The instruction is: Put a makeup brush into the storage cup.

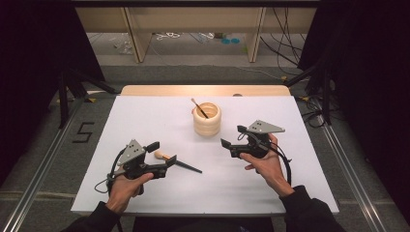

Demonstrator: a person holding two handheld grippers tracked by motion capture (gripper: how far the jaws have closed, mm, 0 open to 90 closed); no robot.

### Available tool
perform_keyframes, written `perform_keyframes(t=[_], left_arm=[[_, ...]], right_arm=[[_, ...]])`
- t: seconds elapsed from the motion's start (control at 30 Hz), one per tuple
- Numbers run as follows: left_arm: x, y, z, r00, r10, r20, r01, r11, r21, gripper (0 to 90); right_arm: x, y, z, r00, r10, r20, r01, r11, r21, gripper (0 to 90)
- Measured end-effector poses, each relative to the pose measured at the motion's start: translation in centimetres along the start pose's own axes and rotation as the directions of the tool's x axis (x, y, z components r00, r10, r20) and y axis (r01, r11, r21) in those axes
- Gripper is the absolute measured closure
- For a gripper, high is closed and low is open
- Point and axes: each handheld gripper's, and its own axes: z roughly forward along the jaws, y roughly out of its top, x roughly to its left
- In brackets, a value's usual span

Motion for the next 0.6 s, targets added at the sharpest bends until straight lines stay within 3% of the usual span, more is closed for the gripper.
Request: perform_keyframes(t=[0.33,0.43,0.53,0.6], left_arm=[[0.0,0.0,0.0,0.9999,-0.007,-0.007,0.007,1.0000,0.001,15.8],[0.0,0.0,0.0,1.0000,0.001,-0.003,-0.001,1.0000,0.003,15.8],[-0.1,0.0,0.2,0.9999,-0.012,-0.002,0.012,0.9999,0.003,15.8],[0.1,0.0,0.2,1.0000,0.005,0.001,-0.005,1.0000,0.006,15.8]], right_arm=[[0.3,-1.0,-1.0,1.0000,0.006,0.001,-0.006,1.000,0.009,16.7],[0.4,-1.3,-1.3,1.0000,0.007,0.001,-0.007,1.000,-0.010,16.7],[0.6,-1.7,-1.8,0.9999,0.015,-0.003,-0.015,1.000,0.009,16.7],[0.8,-2.0,-1.9,0.9996,0.026,-0.009,-0.026,1.000,-0.001,16.7]])
